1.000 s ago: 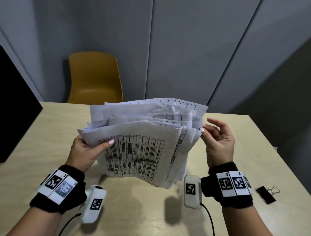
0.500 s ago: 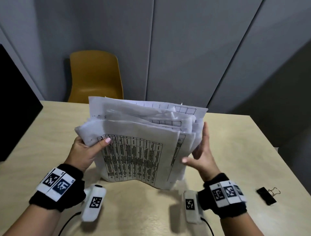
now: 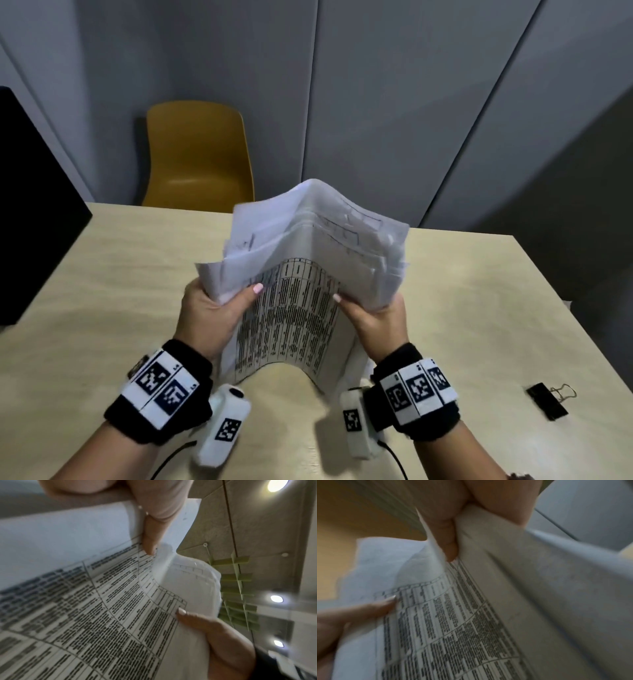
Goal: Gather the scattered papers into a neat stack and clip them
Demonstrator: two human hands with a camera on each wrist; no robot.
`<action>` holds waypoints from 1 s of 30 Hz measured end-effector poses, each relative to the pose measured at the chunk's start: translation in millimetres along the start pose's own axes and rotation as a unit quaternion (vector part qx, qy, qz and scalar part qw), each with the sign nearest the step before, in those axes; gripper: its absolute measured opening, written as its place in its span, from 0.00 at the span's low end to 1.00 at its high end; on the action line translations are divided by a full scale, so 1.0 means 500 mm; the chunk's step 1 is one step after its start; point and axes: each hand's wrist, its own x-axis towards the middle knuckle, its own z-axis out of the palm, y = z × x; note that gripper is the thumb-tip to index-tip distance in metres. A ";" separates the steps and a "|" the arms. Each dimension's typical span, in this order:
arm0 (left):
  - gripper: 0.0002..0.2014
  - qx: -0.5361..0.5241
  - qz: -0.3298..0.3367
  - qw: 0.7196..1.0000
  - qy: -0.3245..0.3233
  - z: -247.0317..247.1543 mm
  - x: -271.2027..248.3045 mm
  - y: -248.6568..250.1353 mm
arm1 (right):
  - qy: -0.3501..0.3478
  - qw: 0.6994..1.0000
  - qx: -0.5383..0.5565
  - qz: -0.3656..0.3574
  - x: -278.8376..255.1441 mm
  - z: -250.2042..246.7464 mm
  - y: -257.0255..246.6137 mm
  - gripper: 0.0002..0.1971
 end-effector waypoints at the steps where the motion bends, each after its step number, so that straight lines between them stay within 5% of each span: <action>1: 0.12 -0.018 0.006 1.000 0.020 -0.003 0.003 0.002 | 0.022 0.999 0.027 -0.002 0.001 -0.005 -0.002 0.21; 4: 0.15 -0.038 0.030 0.999 0.003 -0.034 0.019 0.007 | 0.023 0.996 0.083 0.011 0.000 -0.040 -0.005 0.23; 7: 0.35 -0.066 -0.001 0.995 -0.068 -0.056 0.020 -0.007 | -0.017 0.997 0.064 0.047 -0.010 -0.050 -0.003 0.22; 12: 0.15 -0.032 -0.015 0.999 -0.031 -0.012 0.016 -0.001 | -0.003 0.998 0.053 0.026 0.000 -0.019 -0.008 0.19; 14: 0.21 -0.055 0.004 0.998 -0.012 -0.018 0.028 0.001 | 0.011 0.998 0.063 0.016 0.006 -0.026 -0.013 0.17; 19: 0.41 -0.126 -0.020 0.986 -0.112 -0.049 0.027 -0.014 | -0.005 0.995 0.066 0.081 0.000 -0.061 0.001 0.24; 22: 0.33 -0.097 -0.008 0.990 -0.100 -0.024 0.015 -0.017 | -0.008 0.996 0.056 0.068 -0.003 -0.036 0.002 0.18; 25: 0.22 -0.063 0.041 0.997 -0.012 -0.009 0.012 -0.003 | -0.017 0.998 0.058 0.029 -0.006 -0.019 -0.012 0.16; 27: 0.24 -0.052 0.045 0.997 0.024 -0.031 0.019 -0.007 | -0.020 0.996 0.080 0.022 -0.008 -0.035 -0.017 0.24; 30: 0.36 -0.088 0.042 0.995 -0.031 -0.056 0.010 -0.011 | -0.033 0.996 0.078 0.023 -0.017 -0.062 -0.019 0.22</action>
